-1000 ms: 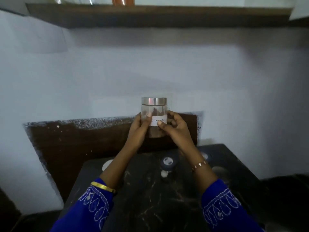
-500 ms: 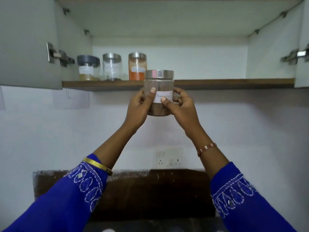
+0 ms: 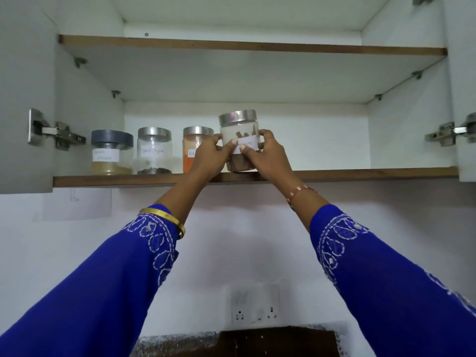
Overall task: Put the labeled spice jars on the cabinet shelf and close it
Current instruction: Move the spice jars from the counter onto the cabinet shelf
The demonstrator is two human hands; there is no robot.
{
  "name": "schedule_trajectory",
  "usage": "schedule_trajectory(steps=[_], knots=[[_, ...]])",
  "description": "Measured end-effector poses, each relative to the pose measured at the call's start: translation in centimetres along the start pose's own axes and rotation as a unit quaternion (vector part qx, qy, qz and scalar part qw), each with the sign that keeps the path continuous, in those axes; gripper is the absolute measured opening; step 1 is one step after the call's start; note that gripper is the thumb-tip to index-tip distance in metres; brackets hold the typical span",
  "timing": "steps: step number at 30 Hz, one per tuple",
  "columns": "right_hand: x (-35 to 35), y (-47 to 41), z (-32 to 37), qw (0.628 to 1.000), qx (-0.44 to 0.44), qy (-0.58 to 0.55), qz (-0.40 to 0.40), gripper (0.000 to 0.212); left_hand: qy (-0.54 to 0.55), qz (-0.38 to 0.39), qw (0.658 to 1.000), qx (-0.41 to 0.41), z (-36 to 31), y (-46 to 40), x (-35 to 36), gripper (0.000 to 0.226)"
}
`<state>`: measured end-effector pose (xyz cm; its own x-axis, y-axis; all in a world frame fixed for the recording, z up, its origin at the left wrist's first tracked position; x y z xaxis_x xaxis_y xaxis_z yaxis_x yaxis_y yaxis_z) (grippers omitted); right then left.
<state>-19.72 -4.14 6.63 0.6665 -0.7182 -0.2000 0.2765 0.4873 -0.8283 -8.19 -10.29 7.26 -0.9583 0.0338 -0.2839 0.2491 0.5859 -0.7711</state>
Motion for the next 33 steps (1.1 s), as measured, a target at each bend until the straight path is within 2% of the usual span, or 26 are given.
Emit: schedule_trajectory(steps=[5,7,11,13,15,17,19,20,23,24,26,28,33], knots=[[1.5,-1.8,-2.0,0.997,0.031,0.076,0.013,0.049,-0.018,0.021,0.999,-0.031,1.7,-2.4,0.4,0.046],[1.9,-2.4,-2.6,0.991,0.032,0.128,0.005,0.049,-0.068,0.046,0.996,-0.037,2.0,-3.0,0.6,0.044],[2.8,-3.2,-3.3,0.972,0.045,0.229,-0.01,0.038,-0.21,0.065,0.974,-0.062,2.0,-3.5,1.1,0.058],[2.9,-3.5,-3.4,0.963,0.06,0.262,-0.004,0.03,-0.206,0.08,0.972,-0.076,1.9,-3.6,1.1,0.043],[2.9,-3.8,-3.5,0.959,0.076,0.273,0.014,0.03,-0.189,0.091,0.973,-0.094,1.9,-3.6,0.9,0.011],[2.7,-4.2,-3.5,0.957,0.093,0.27,0.04,0.031,-0.212,0.096,0.968,-0.091,2.0,-3.6,0.9,0.016],[2.5,-4.7,-3.7,0.957,0.108,0.263,0.061,0.032,-0.225,0.084,0.966,-0.09,2.1,-3.8,1.0,0.036],[2.3,-4.8,-3.6,0.957,0.112,0.259,0.072,0.034,-0.218,0.082,0.968,-0.092,2.1,-3.8,1.1,0.039],[1.6,-4.7,-3.2,0.957,0.12,0.245,0.096,0.04,-0.192,0.068,0.975,-0.092,2.1,-3.6,0.9,0.029],[1.4,-4.4,-3.0,0.959,0.119,0.237,0.096,0.04,-0.184,0.057,0.978,-0.083,2.1,-3.3,0.8,0.034],[1.0,-3.5,-2.6,0.97,0.101,0.211,0.073,0.039,-0.177,0.022,0.983,-0.041,1.8,-2.3,0.8,0.047],[0.8,-1.5,-2.1,0.984,0.059,0.165,0.023,0.039,-0.156,0.004,0.988,0.0,1.5,-0.9,0.8,0.05],[1.6,8.5,-3.1,0.996,-0.061,0.061,-0.038,0.038,0.014,-0.065,0.994,0.082,1.8,5.2,1.5,0.042]])
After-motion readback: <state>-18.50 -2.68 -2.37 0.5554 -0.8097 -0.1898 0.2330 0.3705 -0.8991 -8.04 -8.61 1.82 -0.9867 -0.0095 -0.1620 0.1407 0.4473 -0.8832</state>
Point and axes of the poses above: each hand's wrist, its own y-axis away from the middle knuckle, its own x-axis out of the palm, z = x × y, the point moved 1 cm from there along -y, towards the middle knuckle, and after that the axes turned 2 degrees about -y, right-handed, at the moved point
